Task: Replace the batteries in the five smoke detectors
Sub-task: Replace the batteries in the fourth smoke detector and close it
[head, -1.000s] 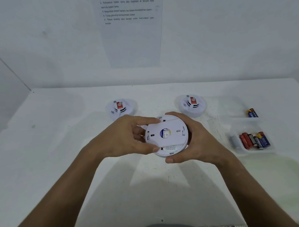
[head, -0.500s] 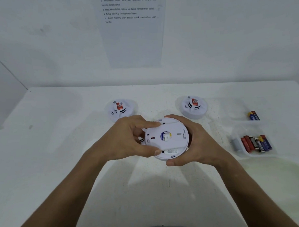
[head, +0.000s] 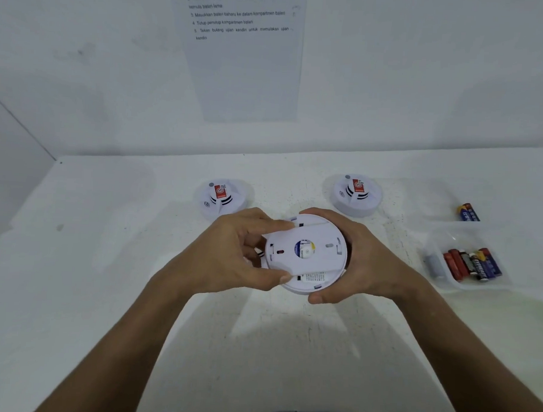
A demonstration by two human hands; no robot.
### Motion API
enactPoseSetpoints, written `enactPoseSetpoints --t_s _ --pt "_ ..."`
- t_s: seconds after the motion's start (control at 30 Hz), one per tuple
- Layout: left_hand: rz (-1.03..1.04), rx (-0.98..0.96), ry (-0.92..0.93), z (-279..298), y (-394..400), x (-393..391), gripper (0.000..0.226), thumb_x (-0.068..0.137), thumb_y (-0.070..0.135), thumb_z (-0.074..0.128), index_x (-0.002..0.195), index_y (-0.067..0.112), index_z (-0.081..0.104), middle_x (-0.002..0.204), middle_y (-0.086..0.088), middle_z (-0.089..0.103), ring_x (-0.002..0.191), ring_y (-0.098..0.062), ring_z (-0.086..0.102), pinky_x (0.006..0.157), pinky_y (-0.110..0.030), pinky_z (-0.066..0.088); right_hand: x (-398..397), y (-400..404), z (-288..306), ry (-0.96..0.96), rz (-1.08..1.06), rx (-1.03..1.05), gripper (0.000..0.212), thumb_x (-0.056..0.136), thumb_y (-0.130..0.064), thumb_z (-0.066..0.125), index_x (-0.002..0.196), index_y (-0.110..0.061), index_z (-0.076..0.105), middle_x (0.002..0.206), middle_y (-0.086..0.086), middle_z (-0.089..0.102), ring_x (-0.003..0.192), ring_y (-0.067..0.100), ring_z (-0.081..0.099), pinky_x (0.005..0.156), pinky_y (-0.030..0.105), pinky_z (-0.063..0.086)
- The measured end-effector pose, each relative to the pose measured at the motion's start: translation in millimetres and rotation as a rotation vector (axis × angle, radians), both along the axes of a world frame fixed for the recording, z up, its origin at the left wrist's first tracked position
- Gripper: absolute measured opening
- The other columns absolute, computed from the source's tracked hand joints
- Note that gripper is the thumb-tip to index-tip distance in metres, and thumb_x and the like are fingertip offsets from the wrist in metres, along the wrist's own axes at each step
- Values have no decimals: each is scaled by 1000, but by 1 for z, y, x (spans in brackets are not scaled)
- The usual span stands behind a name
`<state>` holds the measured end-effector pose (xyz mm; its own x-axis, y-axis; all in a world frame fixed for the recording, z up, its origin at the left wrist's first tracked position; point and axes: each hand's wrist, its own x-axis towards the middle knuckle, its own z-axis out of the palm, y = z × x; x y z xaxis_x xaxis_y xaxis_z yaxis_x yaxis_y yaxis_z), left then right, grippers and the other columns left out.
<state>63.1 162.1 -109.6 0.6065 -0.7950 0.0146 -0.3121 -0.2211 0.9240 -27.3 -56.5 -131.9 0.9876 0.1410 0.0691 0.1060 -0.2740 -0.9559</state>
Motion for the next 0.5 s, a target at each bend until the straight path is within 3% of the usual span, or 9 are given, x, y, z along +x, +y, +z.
enactPoseSetpoints --t_s 0.1,0.23,0.4,0.5 --pt "-3 -12 35 0 0 2 72 62 27 83 130 21 59 115 7 63 98 -22 67 76 -37 59 2 -5 -2 2 -5 7 96 53 -4 91 137 -18 47 129 -9 60 122 14 58 92 20 51" --pt "14 4 66 0 1 4 79 62 22 82 135 26 52 119 17 64 95 -18 66 77 -30 57 2 -10 -7 20 -22 -107 101 53 -17 94 139 -24 42 132 -11 54 124 9 53 92 19 51" --pt "89 -91 35 -2 -4 -2 80 63 18 84 134 30 50 120 14 63 92 -21 65 76 -33 59 6 -9 -8 -37 -69 -364 101 54 -37 90 134 -44 30 133 -20 38 123 6 44 93 20 49" --pt "107 -143 0 -6 -5 -2 78 66 26 82 136 25 50 124 9 62 94 -23 63 77 -34 58 10 -7 -8 -38 -22 -330 105 58 -31 88 136 -55 22 132 -27 37 120 2 46 92 12 47"
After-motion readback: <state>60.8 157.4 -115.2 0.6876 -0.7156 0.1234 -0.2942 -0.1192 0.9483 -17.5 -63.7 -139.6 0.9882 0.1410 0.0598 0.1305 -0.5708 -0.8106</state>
